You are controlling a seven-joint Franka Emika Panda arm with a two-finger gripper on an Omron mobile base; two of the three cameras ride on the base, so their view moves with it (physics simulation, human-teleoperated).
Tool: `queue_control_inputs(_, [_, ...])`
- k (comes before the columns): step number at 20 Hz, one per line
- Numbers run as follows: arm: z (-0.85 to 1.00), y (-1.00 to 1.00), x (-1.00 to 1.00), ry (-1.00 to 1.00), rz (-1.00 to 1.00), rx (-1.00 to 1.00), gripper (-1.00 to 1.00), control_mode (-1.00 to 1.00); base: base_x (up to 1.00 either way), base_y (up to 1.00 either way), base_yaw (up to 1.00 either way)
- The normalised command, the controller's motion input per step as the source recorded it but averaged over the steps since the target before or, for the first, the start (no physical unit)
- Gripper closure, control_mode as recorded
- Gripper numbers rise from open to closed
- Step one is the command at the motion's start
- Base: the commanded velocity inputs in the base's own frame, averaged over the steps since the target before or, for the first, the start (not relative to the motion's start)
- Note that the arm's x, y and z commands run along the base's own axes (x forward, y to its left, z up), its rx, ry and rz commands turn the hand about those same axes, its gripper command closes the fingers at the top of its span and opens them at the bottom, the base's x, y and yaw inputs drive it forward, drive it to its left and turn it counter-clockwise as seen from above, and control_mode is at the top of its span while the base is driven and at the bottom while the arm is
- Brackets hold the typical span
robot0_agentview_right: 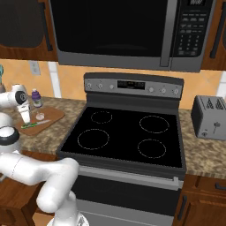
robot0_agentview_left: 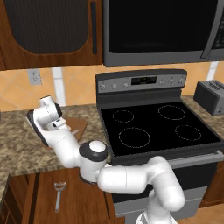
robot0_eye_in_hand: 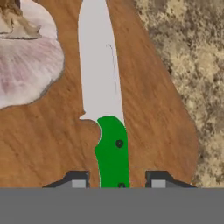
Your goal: Place the appropriate cutting tool for cutting the garlic skin on the cutting board.
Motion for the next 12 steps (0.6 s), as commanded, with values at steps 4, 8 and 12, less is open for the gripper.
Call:
queue_control_inputs(4, [0.46,-0.26,-0.77,-0.18,-0.01,0.0,-1.0,-1.0,0.0,0.0,0.0])
queue_control_inputs(8, [0.3,-0.48,-0.69,-0.2,0.0,0.0,-1.0,-1.0,0.0,0.0,0.0])
queue_control_inputs(12, [0.02,-0.78,-0.81,-0.19,0.0,0.05,-1.0,-1.0,0.0,0.0,0.0])
